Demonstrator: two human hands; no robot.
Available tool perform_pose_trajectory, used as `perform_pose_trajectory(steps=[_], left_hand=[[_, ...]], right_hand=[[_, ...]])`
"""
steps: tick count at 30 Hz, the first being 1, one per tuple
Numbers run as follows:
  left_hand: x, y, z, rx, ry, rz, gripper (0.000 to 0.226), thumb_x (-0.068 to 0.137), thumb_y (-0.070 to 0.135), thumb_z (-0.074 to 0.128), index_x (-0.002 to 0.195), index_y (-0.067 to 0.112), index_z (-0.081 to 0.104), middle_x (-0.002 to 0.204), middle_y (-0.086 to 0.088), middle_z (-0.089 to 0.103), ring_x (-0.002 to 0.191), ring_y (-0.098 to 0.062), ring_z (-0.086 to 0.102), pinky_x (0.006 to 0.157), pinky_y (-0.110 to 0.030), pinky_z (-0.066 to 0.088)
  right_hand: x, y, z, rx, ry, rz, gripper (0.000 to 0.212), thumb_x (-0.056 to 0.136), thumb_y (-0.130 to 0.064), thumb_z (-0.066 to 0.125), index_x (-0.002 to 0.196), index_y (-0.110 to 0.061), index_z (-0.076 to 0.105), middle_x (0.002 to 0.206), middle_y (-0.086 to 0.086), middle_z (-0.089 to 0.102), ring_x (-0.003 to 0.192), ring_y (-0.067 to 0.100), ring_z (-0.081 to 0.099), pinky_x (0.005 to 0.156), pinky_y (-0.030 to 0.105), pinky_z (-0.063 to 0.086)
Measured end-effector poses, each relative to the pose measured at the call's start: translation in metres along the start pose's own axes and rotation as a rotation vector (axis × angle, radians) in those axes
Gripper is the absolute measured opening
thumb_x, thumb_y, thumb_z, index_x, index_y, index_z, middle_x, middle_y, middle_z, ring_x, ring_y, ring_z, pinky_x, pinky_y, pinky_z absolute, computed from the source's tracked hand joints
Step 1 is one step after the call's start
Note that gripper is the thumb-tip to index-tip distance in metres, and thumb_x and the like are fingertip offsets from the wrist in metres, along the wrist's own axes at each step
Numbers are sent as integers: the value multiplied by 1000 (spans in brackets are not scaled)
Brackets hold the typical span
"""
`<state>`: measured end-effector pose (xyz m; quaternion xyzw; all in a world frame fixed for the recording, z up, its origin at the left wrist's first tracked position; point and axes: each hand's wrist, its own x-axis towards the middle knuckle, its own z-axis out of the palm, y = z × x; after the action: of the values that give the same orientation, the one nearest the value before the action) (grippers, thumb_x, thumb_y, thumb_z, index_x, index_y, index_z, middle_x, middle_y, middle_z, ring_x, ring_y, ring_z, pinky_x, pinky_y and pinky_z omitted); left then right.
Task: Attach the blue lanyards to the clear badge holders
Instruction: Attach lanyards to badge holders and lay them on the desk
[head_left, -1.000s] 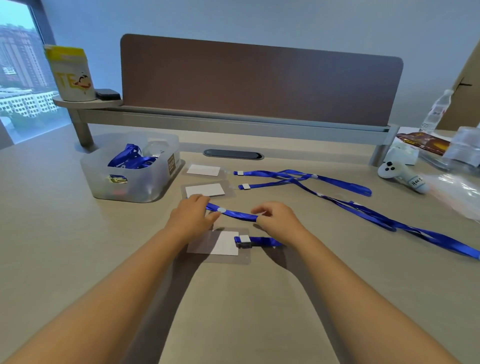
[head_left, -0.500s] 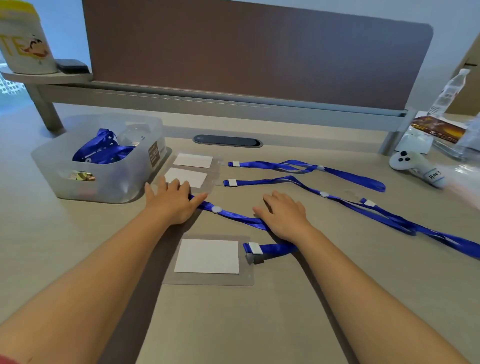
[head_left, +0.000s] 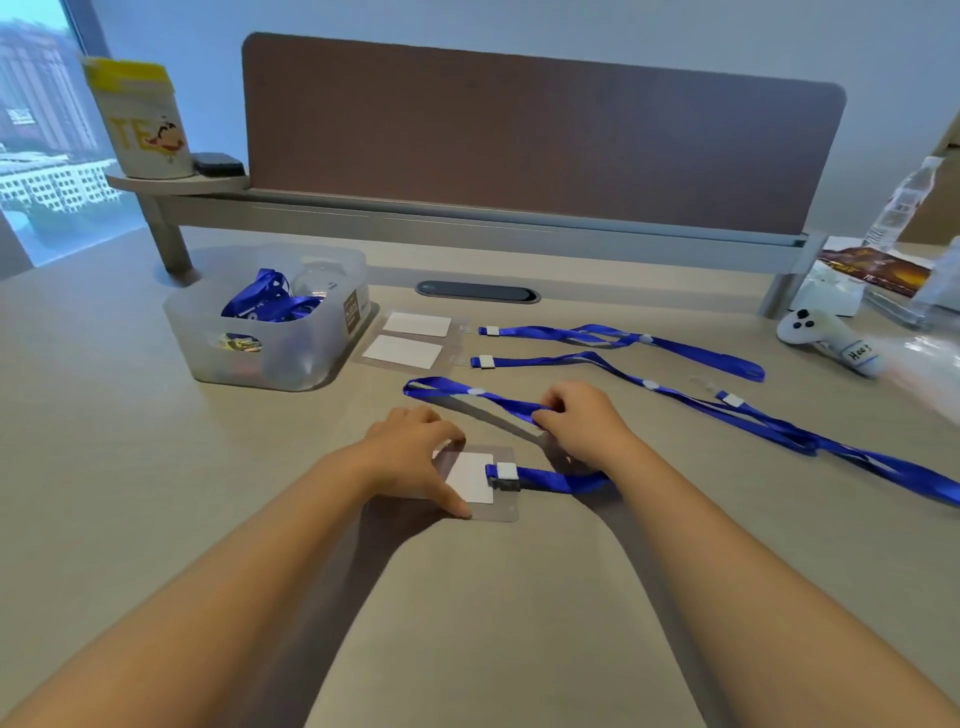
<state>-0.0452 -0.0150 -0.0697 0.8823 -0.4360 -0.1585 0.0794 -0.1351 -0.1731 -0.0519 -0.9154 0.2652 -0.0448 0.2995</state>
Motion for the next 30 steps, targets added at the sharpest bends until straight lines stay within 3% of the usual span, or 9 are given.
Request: perform_pose_trajectory(steps=[3, 6, 11, 14, 17, 21, 25, 30], left_hand=[[-4, 2, 0, 39, -25, -63, 78, 60, 48, 73, 126, 29, 35, 138, -4, 33, 124, -27, 29, 104, -42, 32], [-9, 4, -2, 74, -38, -107, 76, 62, 48, 73, 126, 28, 36, 135, -6, 36, 121, -28, 32, 102, -42, 34], [-18, 4, -3, 64, -14, -117, 77, 66, 40, 72, 130, 25, 31, 139, -7, 35, 125, -30, 31, 104, -44, 32], [-23, 11, -3, -44, -15, -59, 73, 71, 32, 70, 131, 20, 30, 141, -6, 35, 126, -28, 33, 104, -41, 35], [-27, 13, 1, -130, -17, -39, 68, 72, 34, 69, 130, 20, 34, 141, -5, 37, 125, -26, 36, 102, -39, 37], [-28, 9, 8, -90, 6, -22, 69, 69, 40, 70, 127, 20, 38, 137, -4, 43, 122, -24, 39, 103, -38, 33], [-28, 2, 9, -83, 24, -27, 73, 70, 43, 68, 130, 20, 33, 140, -3, 40, 126, -24, 36, 106, -38, 31], [-22, -7, 9, -78, 73, -87, 81, 66, 51, 67, 131, 19, 31, 142, -5, 37, 128, -26, 34, 107, -42, 32]], right_hand=[[-12, 4, -9, 178, 97, 37, 13, 93, -13, 45, 80, -16, 48, 87, 8, 59, 66, 12, 52, 59, 21, 42], [-24, 11, -20, 207, 236, 85, 14, 92, -9, 43, 104, -11, 51, 99, 13, 61, 80, 18, 55, 64, 26, 45], [-39, 28, -24, -173, 215, 256, 30, 88, -12, 50, 117, -7, 49, 101, 9, 56, 89, 23, 55, 77, 35, 49], [-43, 23, -18, -308, 287, 132, 39, 85, -23, 56, 121, -9, 50, 124, 12, 53, 111, 26, 50, 89, 37, 46], [-49, 5, -8, -126, 131, -85, 48, 86, -29, 58, 129, -13, 47, 136, 7, 49, 123, 23, 47, 100, 36, 40], [-54, -14, 15, -49, -165, -99, 43, 83, -25, 62, 122, -11, 55, 128, 9, 57, 113, 21, 55, 92, 31, 45], [-47, -9, 18, -163, -124, -73, 21, 87, -16, 56, 103, -5, 66, 109, 12, 66, 89, 21, 57, 79, 30, 47], [-41, 8, 4, -236, -60, 11, 21, 90, -15, 51, 105, -6, 62, 98, 11, 62, 87, 18, 53, 78, 29, 44]])
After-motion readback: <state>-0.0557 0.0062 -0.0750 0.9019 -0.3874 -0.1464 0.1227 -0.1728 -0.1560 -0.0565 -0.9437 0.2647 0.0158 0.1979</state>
